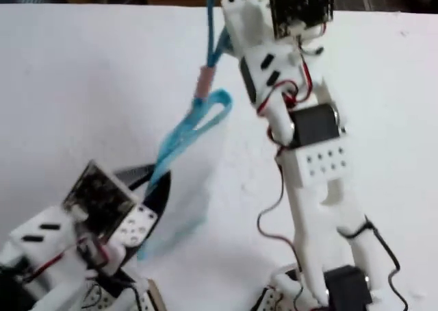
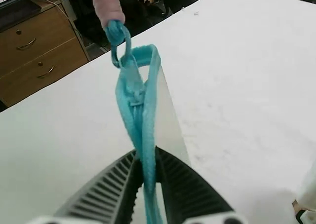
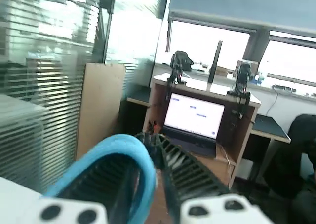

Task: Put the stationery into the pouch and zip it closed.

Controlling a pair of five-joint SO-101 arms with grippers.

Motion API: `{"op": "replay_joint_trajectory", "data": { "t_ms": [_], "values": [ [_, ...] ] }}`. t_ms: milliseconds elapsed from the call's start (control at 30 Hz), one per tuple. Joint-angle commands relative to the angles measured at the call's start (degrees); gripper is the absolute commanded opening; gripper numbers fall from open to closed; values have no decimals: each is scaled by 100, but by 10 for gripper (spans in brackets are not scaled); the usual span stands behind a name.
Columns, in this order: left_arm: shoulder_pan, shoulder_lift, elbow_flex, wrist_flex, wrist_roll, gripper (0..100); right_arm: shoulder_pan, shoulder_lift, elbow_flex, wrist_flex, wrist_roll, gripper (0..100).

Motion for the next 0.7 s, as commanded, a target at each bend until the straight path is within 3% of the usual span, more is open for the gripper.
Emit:
{"op": "replay_joint_trajectory", "data": {
  "t_ms": [0,267,667],
  "values": [
    [92,-31,-976,633,53,23,251,330,-62,-189,0,15],
    [48,251,-1978,1134,255,23,400,1024,-70,-198,-229,15],
    [48,259,-2549,1125,316,23,1780,2264,-712,-198,-237,15]
  ]
}}
